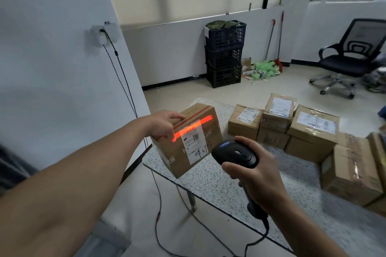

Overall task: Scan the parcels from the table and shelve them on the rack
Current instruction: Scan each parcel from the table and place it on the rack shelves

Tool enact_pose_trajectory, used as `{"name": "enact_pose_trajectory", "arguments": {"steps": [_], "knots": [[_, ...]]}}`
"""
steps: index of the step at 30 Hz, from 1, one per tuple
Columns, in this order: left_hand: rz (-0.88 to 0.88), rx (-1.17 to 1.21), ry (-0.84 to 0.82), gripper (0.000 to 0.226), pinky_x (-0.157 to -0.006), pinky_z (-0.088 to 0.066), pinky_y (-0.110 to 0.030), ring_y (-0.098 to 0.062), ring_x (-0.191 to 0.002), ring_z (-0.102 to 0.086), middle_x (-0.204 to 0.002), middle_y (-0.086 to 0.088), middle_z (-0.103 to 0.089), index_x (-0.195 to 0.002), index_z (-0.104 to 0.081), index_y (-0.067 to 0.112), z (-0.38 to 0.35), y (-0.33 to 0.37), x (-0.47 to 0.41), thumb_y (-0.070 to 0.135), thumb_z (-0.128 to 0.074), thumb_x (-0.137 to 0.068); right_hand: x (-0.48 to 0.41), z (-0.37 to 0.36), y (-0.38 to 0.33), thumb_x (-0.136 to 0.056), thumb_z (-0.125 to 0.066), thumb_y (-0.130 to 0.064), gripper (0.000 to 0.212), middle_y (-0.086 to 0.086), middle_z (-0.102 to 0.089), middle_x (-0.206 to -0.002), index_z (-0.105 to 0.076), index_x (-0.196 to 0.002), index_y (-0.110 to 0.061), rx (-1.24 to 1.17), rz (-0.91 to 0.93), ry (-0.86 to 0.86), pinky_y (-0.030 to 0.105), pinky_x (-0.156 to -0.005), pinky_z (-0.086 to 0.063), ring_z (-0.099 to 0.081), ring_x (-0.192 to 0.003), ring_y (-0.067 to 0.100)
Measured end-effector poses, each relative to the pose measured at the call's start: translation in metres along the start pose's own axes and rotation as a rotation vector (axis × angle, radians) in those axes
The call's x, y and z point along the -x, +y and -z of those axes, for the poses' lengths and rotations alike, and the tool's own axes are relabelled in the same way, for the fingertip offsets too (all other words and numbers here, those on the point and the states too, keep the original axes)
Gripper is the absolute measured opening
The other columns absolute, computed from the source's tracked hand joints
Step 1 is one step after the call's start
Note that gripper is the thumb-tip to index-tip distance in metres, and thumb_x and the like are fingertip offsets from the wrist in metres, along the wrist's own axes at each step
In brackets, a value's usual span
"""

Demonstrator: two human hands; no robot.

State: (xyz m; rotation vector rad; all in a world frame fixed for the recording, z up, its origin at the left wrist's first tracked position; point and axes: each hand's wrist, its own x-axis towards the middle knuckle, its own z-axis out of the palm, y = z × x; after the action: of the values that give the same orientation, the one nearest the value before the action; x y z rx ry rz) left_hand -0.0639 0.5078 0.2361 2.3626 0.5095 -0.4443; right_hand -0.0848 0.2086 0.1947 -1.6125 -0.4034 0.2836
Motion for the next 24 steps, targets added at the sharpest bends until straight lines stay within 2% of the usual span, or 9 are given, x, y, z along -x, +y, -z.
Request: {"name": "enact_pose_trajectory", "arguments": {"steps": [5,15,24], "knots": [[0.006,0.004,-0.003,0.088,-0.087,-0.06,-0.05,-0.027,-0.097,-0.068,-0.111,-0.001,-0.057,-0.144,-0.046,0.038,0.001,0.0,0.005,-0.006,-0.074,-0.074,0.005,0.002,-0.002,-0.051,-0.085,-0.025,0.075,-0.001,-0.073,-0.098,-0.063,-0.123,-0.032,-0.004,-0.007,-0.001,0.016,-0.057,-0.051,-0.073,-0.073,0.012],[0.018,-0.008,0.0,0.089,-0.084,-0.061,-0.05,-0.028,-0.097,-0.07,-0.114,-0.005,-0.06,-0.142,-0.047,0.042,0.005,-0.009,0.009,-0.005,-0.074,-0.071,0.013,0.001,-0.007,-0.051,-0.084,-0.021,0.072,0.003,-0.073,-0.097,-0.064,-0.12,-0.029,-0.025,-0.005,-0.009,0.015,-0.055,-0.051,-0.072,-0.069,0.01],[0.027,-0.019,0.02,0.089,-0.085,-0.061,-0.048,-0.027,-0.099,-0.068,-0.118,-0.003,-0.06,-0.142,-0.047,0.043,0.012,-0.02,0.014,-0.001,-0.077,-0.071,0.017,-0.001,-0.005,-0.051,-0.085,-0.021,0.071,-0.004,-0.075,-0.092,-0.065,-0.118,-0.033,-0.02,-0.004,-0.009,0.016,-0.056,-0.051,-0.073,-0.071,0.012]]}}
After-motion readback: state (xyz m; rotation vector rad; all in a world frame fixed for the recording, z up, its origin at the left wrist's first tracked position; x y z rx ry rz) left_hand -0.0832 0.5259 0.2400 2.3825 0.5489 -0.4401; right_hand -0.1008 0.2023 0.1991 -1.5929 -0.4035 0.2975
